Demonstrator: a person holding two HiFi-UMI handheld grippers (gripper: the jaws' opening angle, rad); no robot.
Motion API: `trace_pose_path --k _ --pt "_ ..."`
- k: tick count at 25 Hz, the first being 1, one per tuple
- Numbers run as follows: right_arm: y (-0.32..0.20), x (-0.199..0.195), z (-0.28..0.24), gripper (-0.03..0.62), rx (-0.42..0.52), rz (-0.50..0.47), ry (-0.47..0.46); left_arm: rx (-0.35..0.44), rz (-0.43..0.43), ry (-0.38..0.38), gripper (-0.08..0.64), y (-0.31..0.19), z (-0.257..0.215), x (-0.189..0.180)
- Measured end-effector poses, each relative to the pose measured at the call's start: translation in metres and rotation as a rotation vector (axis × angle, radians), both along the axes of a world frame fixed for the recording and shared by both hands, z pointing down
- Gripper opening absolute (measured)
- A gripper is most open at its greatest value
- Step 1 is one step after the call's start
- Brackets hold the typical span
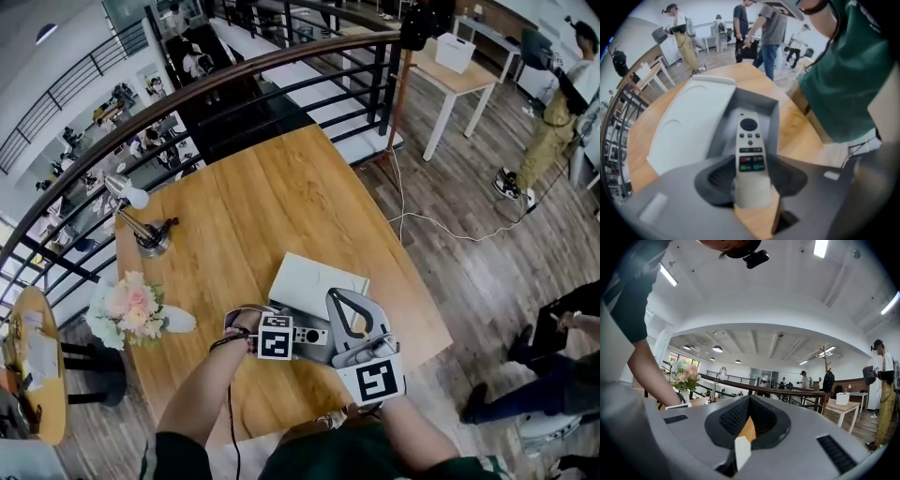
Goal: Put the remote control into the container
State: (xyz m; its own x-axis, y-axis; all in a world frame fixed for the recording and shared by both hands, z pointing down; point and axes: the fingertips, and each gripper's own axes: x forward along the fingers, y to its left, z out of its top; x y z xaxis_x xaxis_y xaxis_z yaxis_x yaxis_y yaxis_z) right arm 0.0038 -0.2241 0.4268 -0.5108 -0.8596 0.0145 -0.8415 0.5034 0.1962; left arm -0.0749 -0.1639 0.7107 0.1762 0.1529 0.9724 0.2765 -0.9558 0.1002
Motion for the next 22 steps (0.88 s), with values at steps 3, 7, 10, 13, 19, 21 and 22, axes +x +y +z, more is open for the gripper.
trace_pose_path --k 3,7,10,13,19,21,22 --pt "0.001 0.005 0.0 0.017 0.003 0.009 -0.005 0.018 0.011 -0.01 0.202 -0.007 0.004 0.004" --pt "0.003 0.013 0.004 0.016 -0.008 0.017 0.011 0.02 0.049 -0.034 0.202 -0.006 0.011 0.009" --pt "0.004 0.019 0.003 0.017 -0.007 0.029 -0.002 0.028 0.062 -0.058 0.202 -0.008 0.017 0.01" --pt "0.005 0.027 0.005 0.017 -0.017 0.035 0.007 0.025 0.059 -0.06 0.202 -0.01 0.019 0.014" --pt "0.009 0.038 0.005 0.016 -0.023 0.051 -0.013 0.016 0.08 -0.082 0.202 -0.005 0.023 0.016" --pt "0.01 0.042 0.007 0.016 -0.031 0.057 -0.016 0.023 0.097 -0.092 0.202 -0.004 0.025 0.016" --pt "0.011 0.043 0.008 0.015 -0.036 0.059 -0.019 0.029 0.107 -0.099 0.202 -0.003 0.028 0.015"
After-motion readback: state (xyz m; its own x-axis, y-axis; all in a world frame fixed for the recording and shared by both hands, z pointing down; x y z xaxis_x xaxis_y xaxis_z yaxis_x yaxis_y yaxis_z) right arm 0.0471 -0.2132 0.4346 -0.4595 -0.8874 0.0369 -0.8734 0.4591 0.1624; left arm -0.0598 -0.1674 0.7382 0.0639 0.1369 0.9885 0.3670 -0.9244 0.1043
